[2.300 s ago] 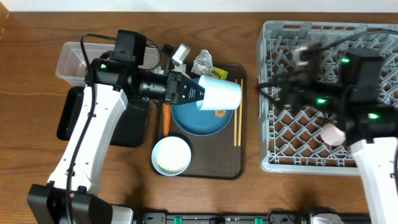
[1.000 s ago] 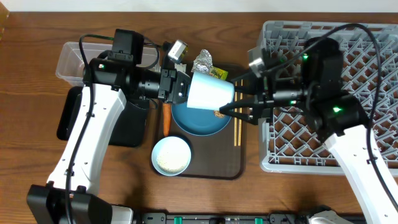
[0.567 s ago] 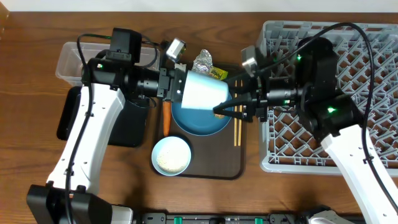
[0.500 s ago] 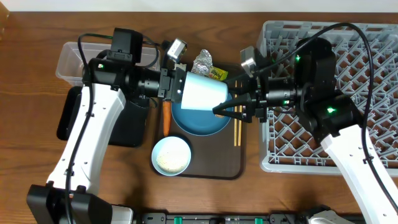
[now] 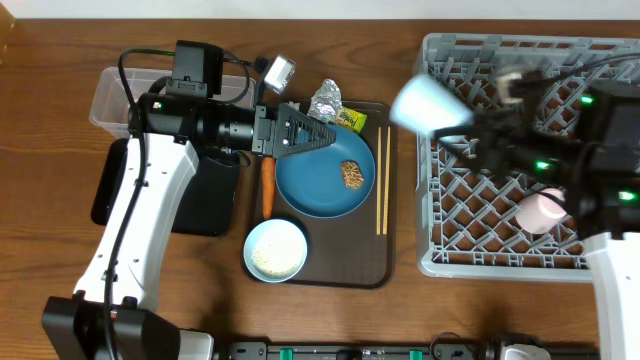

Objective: Sort waste into correct bins and load items into the dishwasher rack
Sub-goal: 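Place the light-blue cup upside down in the rack beside the pink cup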

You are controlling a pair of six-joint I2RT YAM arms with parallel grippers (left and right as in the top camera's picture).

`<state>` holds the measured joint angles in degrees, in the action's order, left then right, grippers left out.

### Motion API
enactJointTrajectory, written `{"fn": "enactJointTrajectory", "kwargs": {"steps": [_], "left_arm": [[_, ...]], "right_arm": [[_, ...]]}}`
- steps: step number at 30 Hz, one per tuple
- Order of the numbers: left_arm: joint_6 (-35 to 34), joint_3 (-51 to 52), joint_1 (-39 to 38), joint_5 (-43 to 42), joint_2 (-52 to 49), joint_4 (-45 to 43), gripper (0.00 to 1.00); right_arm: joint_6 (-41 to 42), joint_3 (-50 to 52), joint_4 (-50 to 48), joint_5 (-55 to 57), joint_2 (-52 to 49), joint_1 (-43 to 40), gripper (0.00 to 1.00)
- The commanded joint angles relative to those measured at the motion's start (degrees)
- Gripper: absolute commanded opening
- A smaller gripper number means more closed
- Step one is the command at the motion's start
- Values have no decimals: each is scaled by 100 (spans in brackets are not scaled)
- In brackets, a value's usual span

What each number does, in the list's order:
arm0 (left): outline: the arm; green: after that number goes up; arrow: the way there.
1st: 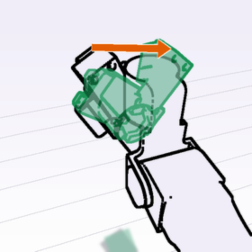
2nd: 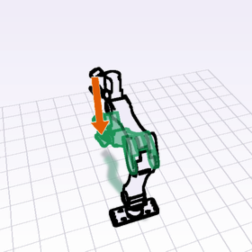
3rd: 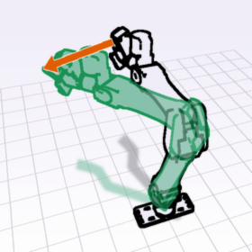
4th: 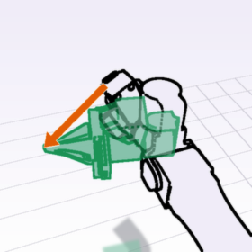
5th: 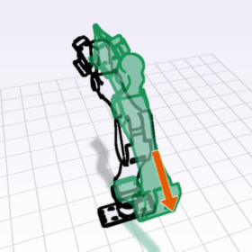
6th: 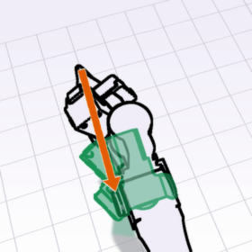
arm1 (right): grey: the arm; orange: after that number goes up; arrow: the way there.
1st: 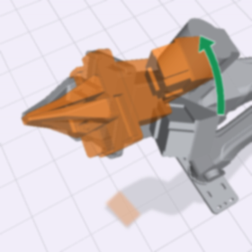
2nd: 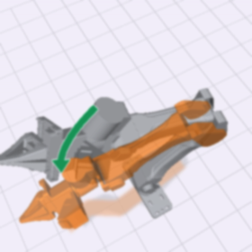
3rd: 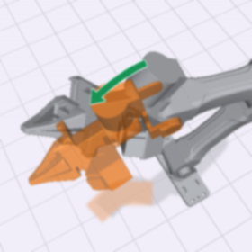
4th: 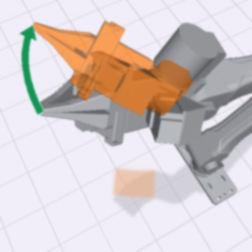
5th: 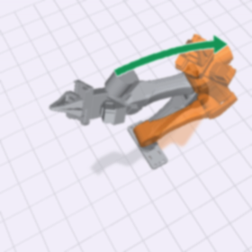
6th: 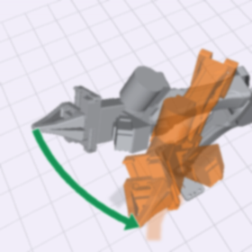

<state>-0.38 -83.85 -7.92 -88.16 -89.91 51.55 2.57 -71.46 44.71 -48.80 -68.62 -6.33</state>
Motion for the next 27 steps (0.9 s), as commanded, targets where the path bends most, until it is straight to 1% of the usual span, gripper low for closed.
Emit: {"fn": "enactJointTrajectory", "kwargs": {"steps": [1,4,7,11,14,17,20,27], "left_arm": [[13,-44,0,-72,0,-9,98],[13,-44,0,-72,0,-9,98],[13,-44,-2,-70,0,-9,98],[13,-44,-2,-70,0,-11,98],[13,-44,-2,-70,0,-9,98],[13,-44,-2,-72,0,-9,98],[13,-44,-2,-72,0,-9,98],[13,-44,-2,-70,0,-9,98]], "right_arm": [[540,-66,400,1504,79,-752,40],[944,-66,898,2540,79,-1508,40],[1147,-66,1174,3294,76,-2256,40],[1440,-66,1344,3799,26,-3126,38],[1681,-63,1602,3899,-120,-3611,38],[1698,-63,1912,4059,-365,-3950,37],[1692,-63,2002,4216,-686,-4164,36],[1665,-63,1993,4098,-1394,-4199,38]]}}
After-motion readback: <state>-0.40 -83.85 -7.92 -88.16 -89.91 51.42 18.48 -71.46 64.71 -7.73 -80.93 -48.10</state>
